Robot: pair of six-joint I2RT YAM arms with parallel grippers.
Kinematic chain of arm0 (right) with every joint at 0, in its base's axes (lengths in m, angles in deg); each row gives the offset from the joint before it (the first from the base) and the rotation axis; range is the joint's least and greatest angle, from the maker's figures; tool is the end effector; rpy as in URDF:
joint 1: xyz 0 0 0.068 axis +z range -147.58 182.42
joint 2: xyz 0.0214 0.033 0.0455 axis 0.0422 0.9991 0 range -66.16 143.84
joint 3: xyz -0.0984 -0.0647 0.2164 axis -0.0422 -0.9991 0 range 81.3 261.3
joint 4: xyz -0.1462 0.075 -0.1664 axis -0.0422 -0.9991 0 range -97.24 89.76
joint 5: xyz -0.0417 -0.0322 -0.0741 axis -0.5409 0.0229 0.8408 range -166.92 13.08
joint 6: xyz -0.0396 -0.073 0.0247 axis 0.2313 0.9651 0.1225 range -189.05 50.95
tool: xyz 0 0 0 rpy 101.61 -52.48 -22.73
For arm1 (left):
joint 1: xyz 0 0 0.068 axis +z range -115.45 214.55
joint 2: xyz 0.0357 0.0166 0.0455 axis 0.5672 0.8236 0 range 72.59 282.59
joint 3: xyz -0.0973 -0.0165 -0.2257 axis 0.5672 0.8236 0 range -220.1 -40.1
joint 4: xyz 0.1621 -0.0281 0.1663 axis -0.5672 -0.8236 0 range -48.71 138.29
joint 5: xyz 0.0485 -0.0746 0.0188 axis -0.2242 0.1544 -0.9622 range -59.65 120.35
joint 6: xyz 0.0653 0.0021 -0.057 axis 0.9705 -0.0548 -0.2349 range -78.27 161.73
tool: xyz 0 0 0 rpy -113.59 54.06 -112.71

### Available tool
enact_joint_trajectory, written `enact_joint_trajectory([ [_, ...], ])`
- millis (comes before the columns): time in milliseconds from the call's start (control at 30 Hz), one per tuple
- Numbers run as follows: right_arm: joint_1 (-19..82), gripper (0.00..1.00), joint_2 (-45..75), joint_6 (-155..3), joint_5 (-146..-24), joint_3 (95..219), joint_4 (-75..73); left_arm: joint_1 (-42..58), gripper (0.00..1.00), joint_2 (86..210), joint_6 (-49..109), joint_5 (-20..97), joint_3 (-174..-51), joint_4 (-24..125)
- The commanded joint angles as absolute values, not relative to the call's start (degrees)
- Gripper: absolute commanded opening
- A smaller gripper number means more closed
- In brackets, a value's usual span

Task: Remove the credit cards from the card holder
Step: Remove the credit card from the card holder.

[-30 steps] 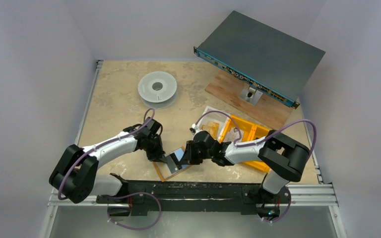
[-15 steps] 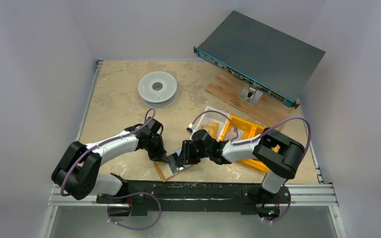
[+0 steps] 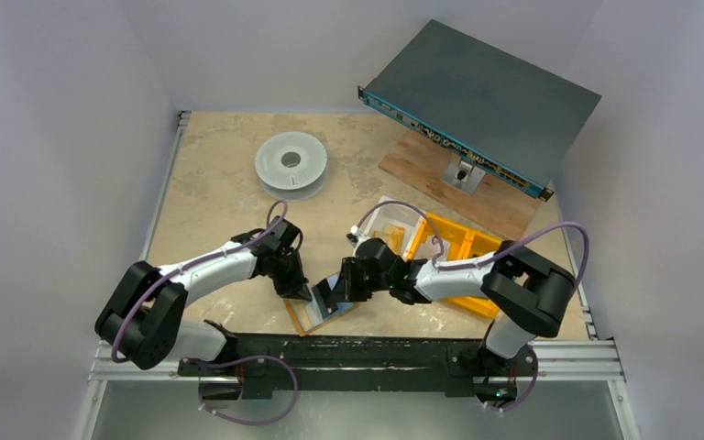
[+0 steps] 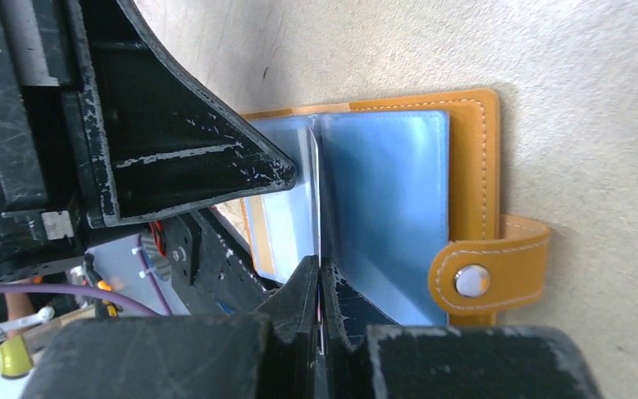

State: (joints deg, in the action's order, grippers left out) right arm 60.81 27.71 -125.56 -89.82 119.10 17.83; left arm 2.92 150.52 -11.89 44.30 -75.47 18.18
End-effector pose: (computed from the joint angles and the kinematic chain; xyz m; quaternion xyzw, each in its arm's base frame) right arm 0.1549 0.2841 0.1128 -0.0638 0.8922 0.4215 0.1492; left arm 0.1725 -0.1279 0.1016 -0.1692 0.9667 -0.1897 0.0287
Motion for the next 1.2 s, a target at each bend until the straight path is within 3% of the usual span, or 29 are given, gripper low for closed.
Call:
enact_joint_trajectory([
  [0, 60.87, 0.00, 23.10, -123.99, -84.31, 119.72, 13.01, 2.70, 0.00, 151.59, -12.17, 34.35, -73.81, 13.84],
  [600, 60.89, 0.00, 11.68, -123.64, -78.30, 120.86, 2.64, 2.64, 0.02, 143.56, -8.49, 39.76, -79.36, 12.81],
  [700, 60.88, 0.00, 9.60, -123.67, -77.04, 121.35, 0.01, 2.63, 0.12, 140.44, -7.33, 41.06, -81.81, 11.62],
  [1000, 60.18, 0.00, -0.14, -125.07, -66.41, 123.05, -14.16, 2.57, 0.58, 134.15, -3.37, 43.14, -87.63, 7.94],
  [1167, 59.50, 0.00, -5.10, -126.89, -58.70, 126.14, -26.33, 2.59, 0.70, 132.99, -0.71, 44.42, -89.96, 6.89],
])
